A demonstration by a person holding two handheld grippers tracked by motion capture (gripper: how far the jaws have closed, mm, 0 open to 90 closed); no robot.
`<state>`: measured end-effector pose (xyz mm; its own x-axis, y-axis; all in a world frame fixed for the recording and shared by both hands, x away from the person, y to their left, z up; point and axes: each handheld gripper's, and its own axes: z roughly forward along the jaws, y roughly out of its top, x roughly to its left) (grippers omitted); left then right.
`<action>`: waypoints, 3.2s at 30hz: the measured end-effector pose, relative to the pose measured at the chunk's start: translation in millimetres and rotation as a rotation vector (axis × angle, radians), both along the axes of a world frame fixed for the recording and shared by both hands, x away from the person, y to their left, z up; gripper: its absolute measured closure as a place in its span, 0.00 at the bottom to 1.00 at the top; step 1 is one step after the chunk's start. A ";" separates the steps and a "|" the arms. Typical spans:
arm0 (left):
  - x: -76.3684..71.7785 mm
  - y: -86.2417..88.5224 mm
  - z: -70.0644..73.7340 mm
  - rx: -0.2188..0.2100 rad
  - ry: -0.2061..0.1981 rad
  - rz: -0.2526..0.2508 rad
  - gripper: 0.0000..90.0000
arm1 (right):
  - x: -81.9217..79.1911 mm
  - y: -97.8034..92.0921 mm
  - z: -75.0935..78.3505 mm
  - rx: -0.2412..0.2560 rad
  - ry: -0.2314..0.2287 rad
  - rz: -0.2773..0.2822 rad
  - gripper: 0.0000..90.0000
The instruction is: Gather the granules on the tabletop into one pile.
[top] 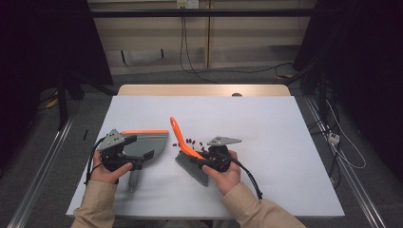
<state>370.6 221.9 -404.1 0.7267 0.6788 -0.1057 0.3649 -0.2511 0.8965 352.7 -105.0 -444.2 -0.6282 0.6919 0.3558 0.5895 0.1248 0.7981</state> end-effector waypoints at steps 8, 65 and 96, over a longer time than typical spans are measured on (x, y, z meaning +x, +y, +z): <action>-0.1 -1.3 -0.4 0.006 0.004 -0.006 0.08 | 2.0 -19.9 -1.6 0.003 0.004 -0.049 0.79; 2.2 -1.4 -0.5 -0.013 0.006 -0.010 0.08 | 43.9 5.9 -5.7 0.034 0.006 -0.245 0.79; 4.5 -3.6 -3.3 -0.002 0.016 -0.011 0.08 | 48.1 -30.1 10.6 0.197 0.022 -0.217 0.79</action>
